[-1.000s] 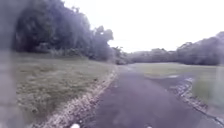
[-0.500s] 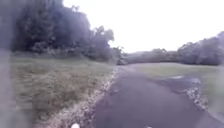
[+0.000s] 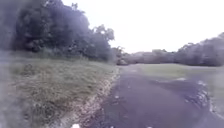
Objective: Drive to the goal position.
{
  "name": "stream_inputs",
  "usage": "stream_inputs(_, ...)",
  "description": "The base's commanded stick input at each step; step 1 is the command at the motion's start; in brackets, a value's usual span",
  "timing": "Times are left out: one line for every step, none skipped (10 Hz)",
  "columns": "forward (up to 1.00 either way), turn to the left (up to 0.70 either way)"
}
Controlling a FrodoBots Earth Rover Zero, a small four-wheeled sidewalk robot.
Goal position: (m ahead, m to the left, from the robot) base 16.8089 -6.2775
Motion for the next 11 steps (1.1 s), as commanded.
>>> stream_inputs(0.70,0.00)
stream_inputs(0.70,0.00)
stream_inputs(0.70,0.00)
stream_inputs(0.70,0.00)
stream_inputs(0.70,-0.13)
stream_inputs(0.70,-0.29)
stream_inputs(0.70,-0.35)
stream_inputs(0.70,-0.35)
stream_inputs(0.70,-0.35)
stream_inputs(0.70,-0.35)
stream_inputs(0.70,-0.35)
